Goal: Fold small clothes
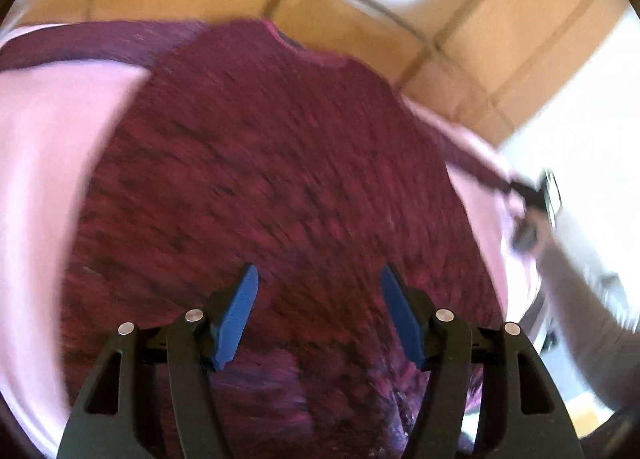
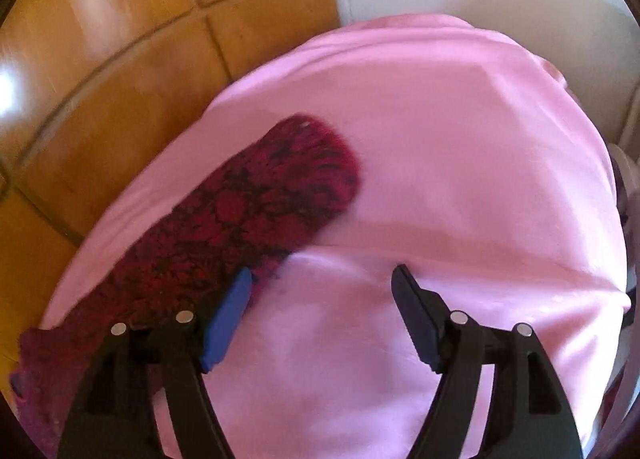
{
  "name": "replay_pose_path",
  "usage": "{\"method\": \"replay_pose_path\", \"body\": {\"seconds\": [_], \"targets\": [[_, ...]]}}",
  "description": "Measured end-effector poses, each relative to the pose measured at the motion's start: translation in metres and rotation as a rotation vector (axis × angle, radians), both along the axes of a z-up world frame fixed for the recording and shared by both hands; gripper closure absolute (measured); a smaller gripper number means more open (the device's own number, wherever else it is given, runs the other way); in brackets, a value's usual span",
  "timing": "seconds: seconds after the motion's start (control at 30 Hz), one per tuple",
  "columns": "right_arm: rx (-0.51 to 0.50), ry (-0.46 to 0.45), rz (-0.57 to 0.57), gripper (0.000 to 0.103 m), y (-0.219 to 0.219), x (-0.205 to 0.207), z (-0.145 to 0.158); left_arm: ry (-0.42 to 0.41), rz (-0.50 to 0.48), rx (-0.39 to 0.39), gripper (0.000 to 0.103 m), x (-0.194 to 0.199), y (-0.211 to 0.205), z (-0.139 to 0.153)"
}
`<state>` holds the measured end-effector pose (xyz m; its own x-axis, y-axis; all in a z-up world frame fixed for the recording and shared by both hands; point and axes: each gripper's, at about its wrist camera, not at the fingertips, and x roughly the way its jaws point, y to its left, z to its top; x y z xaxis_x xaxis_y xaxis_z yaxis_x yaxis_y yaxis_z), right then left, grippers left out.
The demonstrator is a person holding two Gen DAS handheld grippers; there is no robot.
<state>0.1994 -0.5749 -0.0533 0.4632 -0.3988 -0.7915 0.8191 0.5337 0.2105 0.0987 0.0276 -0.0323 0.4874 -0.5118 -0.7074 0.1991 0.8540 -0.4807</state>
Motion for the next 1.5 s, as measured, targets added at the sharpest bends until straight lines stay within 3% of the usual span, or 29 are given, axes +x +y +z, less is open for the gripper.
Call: {"method": "replay_pose_path", "body": {"seconds": [0.13,0.33,0.43,0.63,0.8,0.97,1.07,1.13,1.27,1.37,1.5], "targets": [[-0.044,-0.096,0.080,0.021,0.032,-0.013,0.035,-0.017,0.179,-0.041,0.040,0.021,0.060,0.009],[0.026,-0.189,0.483,0.019,0.157,0.017,0.056,0.000,0.427,-0.047,0.040,0.074,0.153,0.001],[0.089,-0.195,0.702,0.019,0.242,0.035,0.051,0.016,0.539,-0.090,0.040,0.103,0.195,-0.003],[0.170,-0.136,0.966,0.022,0.370,0.060,0.008,0.050,0.702,-0.091,0.040,0.170,0.260,-0.014],[0.077,-0.108,1.001,0.018,0.405,0.066,-0.007,0.085,0.794,-0.114,0.040,0.214,0.300,-0.027],[0.063,-0.113,1.010,0.015,0.407,0.074,-0.021,0.120,0.890,-0.146,0.040,0.240,0.328,-0.043],[0.040,-0.109,1.021,0.009,0.411,0.060,-0.023,0.107,0.910,-0.215,0.042,0.248,0.339,-0.049],[0.016,-0.092,1.040,0.004,0.412,0.057,-0.020,0.104,0.882,-0.213,0.091,0.251,0.342,-0.048],[0.000,-0.076,1.045,0.003,0.416,0.059,-0.022,0.013,0.894,-0.219,0.094,0.229,0.351,-0.030],[0.004,-0.081,1.043,0.003,0.414,0.060,-0.021,-0.064,0.891,-0.180,0.094,0.188,0.350,-0.011],[-0.024,-0.063,1.047,0.003,0.418,0.061,-0.024,0.021,0.900,-0.008,0.094,0.174,0.347,-0.026]]}}
